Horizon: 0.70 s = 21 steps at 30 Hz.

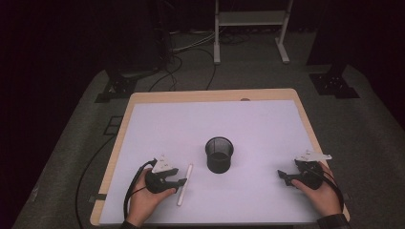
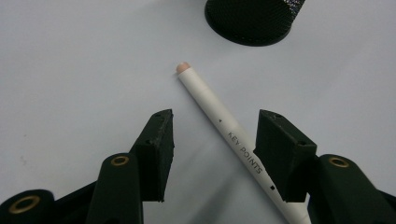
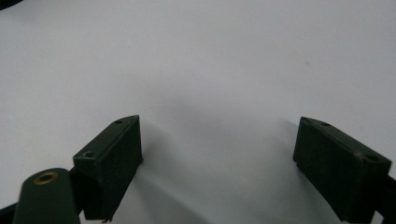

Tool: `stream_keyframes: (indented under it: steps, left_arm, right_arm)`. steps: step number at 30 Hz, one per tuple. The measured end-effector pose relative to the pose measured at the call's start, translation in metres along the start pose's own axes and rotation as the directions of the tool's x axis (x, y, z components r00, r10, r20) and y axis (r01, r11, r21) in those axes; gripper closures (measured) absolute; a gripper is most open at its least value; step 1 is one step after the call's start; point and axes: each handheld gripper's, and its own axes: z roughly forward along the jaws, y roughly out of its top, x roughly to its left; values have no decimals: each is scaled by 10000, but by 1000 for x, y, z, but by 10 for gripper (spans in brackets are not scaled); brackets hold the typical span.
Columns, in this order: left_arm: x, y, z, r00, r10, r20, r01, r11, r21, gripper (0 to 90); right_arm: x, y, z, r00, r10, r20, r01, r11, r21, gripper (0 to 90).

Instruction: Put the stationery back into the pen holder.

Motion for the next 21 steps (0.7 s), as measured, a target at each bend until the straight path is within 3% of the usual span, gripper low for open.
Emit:
stream_keyframes:
  steps: [8,10,21]
  left_arm:
    - [-7,6,14,9997,208,139,-213,9993,323,519]
    - [-8,6,18,9994,315,129,-321,9979,565,560]
    - [-2,3,14,9994,324,75,-329,9956,880,759]
  right_arm:
    - [0,0,0,10000,2,-1,-2,10000,-1,142]
    - [0,0,0,10000,5,-2,-5,10000,-1,142]
    - [0,0,0,10000,7,0,-7,10000,0,142]
